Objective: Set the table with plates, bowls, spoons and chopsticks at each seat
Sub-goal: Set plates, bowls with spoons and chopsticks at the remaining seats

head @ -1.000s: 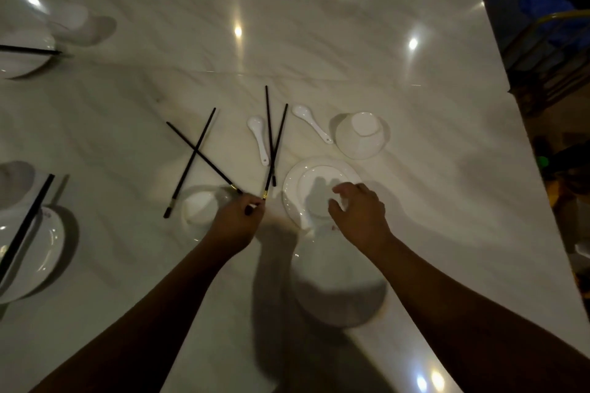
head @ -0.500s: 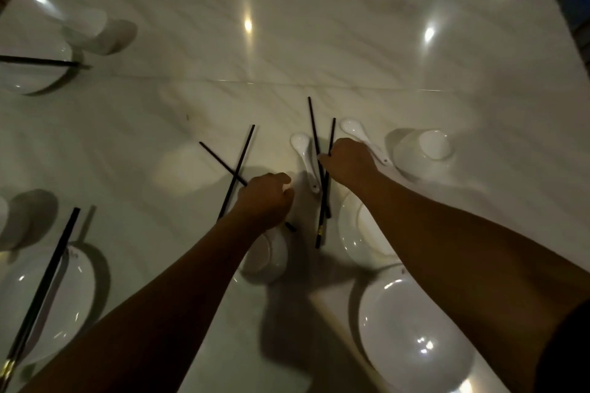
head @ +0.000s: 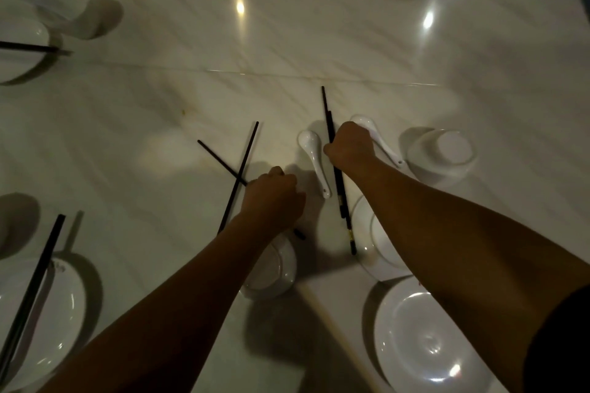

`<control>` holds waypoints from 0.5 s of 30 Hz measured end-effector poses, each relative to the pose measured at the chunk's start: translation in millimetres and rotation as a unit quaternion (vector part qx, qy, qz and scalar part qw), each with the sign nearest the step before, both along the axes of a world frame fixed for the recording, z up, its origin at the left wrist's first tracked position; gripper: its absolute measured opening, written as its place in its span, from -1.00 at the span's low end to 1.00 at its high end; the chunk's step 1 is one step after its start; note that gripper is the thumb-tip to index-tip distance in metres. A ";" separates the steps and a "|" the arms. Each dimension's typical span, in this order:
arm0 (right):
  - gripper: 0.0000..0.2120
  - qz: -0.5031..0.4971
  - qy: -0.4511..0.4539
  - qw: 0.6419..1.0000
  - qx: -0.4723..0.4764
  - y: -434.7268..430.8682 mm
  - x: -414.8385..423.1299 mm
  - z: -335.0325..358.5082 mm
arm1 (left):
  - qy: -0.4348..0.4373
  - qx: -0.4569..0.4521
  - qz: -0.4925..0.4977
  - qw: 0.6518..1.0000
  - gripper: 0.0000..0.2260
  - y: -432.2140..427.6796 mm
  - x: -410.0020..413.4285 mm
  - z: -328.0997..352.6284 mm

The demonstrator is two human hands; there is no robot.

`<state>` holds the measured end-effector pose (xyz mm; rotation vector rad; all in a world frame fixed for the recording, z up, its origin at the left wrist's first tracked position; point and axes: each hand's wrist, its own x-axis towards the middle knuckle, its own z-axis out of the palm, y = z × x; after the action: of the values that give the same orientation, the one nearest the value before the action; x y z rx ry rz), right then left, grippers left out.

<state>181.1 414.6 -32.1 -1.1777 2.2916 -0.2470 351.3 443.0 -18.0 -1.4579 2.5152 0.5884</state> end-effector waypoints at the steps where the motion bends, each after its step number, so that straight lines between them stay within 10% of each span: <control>1: -0.77 -0.001 0.001 1.000 0.000 -0.2 0.4 -0.9 | 0.001 0.000 0.003 1.000 -0.73 -0.1 0.3 -0.6; 15: -0.83 -0.044 -0.127 0.986 -0.097 20.9 -12.5 28.4 | -0.027 0.098 0.034 0.994 -0.68 0.5 -3.4 6.1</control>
<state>168.6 435.5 -3.6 -1.0707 2.1324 -0.6289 347.9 443.5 -11.9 -1.4720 2.3001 0.7713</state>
